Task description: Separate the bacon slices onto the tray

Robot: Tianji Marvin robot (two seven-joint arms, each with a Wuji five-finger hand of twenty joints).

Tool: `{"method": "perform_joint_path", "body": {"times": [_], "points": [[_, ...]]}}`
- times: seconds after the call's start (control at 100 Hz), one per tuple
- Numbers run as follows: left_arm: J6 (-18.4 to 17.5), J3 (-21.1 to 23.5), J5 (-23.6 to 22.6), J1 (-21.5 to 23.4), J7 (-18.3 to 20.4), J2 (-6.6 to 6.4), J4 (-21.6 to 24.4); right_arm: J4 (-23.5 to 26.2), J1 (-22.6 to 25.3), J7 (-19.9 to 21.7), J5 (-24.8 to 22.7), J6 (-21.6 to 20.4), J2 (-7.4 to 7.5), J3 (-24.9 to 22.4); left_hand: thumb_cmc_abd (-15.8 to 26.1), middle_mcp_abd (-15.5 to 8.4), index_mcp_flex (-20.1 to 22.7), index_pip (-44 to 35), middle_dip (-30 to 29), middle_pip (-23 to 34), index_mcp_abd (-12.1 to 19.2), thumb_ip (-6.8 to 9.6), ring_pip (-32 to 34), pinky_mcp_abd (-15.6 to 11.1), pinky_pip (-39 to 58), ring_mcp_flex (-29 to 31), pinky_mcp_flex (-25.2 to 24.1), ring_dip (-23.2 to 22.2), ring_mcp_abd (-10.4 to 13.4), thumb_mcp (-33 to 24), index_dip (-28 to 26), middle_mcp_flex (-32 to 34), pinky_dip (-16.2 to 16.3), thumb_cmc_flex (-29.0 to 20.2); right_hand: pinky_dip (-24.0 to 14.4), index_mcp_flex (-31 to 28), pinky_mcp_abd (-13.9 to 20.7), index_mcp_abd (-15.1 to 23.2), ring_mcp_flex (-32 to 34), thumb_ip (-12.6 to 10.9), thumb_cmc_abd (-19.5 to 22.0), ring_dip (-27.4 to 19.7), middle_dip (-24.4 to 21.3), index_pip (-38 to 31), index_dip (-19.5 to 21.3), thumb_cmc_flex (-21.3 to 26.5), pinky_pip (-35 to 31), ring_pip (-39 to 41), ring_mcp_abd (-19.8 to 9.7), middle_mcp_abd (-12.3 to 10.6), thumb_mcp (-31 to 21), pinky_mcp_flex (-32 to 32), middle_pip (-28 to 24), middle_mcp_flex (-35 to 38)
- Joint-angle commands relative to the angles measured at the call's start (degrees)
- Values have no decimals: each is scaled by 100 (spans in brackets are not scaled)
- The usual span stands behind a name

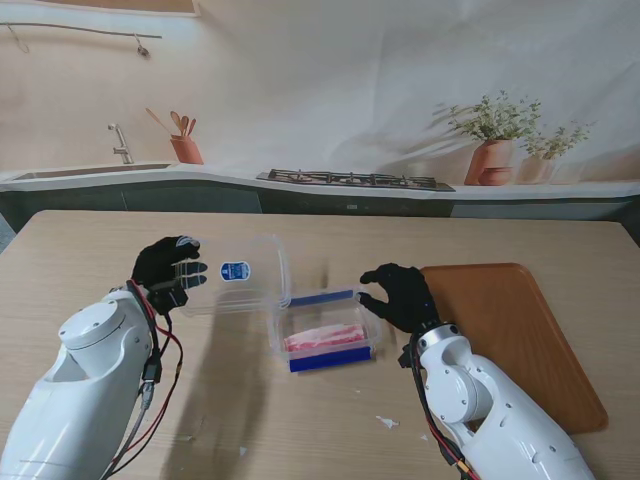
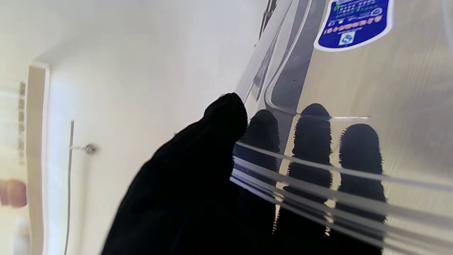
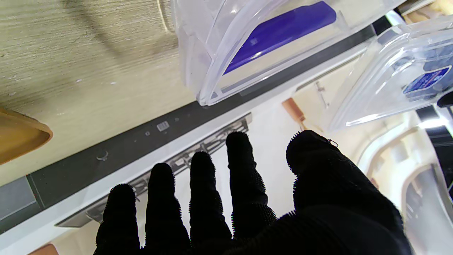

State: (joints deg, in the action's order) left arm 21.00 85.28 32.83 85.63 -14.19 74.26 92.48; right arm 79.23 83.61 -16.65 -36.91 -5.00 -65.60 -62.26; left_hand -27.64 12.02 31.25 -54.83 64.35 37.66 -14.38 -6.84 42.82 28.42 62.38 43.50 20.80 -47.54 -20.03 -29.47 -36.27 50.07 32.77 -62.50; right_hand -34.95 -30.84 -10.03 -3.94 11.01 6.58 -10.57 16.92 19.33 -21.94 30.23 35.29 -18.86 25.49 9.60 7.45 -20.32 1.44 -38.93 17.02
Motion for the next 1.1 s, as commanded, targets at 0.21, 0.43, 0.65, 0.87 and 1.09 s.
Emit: {"method": "perform_joint_path", "body": {"times": [0.21, 0.43, 0.65, 0.87, 1.09], "points": [[-349, 328, -153, 160, -181, 17, -270, 22, 22, 104, -3, 35, -37, 28, 363, -446, -107, -267, 109, 211, 198, 104, -17, -173, -80, 136, -20, 15, 124, -57, -9, 54, -87, -435, -100, 55, 138, 206, -126, -357, 240, -21, 13, 51, 92, 117, 106, -24, -62, 27, 123, 129, -92, -107], [-339, 357, -293, 127, -419, 102, -764, 28, 24, 119, -16, 22, -31, 18, 378, -424, -116, -269, 128, 226, 191, 111, -17, -200, -85, 62, -120, -4, 103, -31, 6, 18, -99, -469, -101, 53, 133, 229, -121, -358, 217, -25, 9, 57, 91, 116, 110, -35, -77, 10, 107, 129, -84, -91], [-213, 355, -394, 183, -469, 133, -949, 19, 16, 97, -2, -1, -38, 11, 371, -431, -131, -295, 99, 238, 208, 118, -30, -293, -97, -73, -283, 0, 113, 0, 33, -21, -107, -460, -102, 62, 135, 238, -122, -356, 216, -25, 9, 59, 93, 107, 111, -36, -79, 16, 89, 128, -82, -88], [-200, 361, -709, 417, -311, 83, -1031, 27, 36, 86, 36, 2, -46, -11, 464, -460, -268, -192, 101, 287, 422, 123, 137, -464, 111, -749, -1135, -119, 7, 172, 268, -322, 115, -395, -104, 43, 147, 205, -136, -358, 239, -25, 12, 49, 98, 126, 115, -40, -75, 18, 67, 137, -86, -91], [-33, 383, -1613, 656, 176, -104, -1027, 51, 49, 111, 40, 12, -41, -17, 205, -281, -318, 695, -1420, -309, 593, 78, -137, -740, -215, -1769, -1957, 54, -6, -174, 703, -1622, 393, 478, -110, 38, 146, 206, -132, -359, 217, -24, 12, 54, 95, 134, 113, -36, -68, 18, 64, 142, -87, -78]]}}
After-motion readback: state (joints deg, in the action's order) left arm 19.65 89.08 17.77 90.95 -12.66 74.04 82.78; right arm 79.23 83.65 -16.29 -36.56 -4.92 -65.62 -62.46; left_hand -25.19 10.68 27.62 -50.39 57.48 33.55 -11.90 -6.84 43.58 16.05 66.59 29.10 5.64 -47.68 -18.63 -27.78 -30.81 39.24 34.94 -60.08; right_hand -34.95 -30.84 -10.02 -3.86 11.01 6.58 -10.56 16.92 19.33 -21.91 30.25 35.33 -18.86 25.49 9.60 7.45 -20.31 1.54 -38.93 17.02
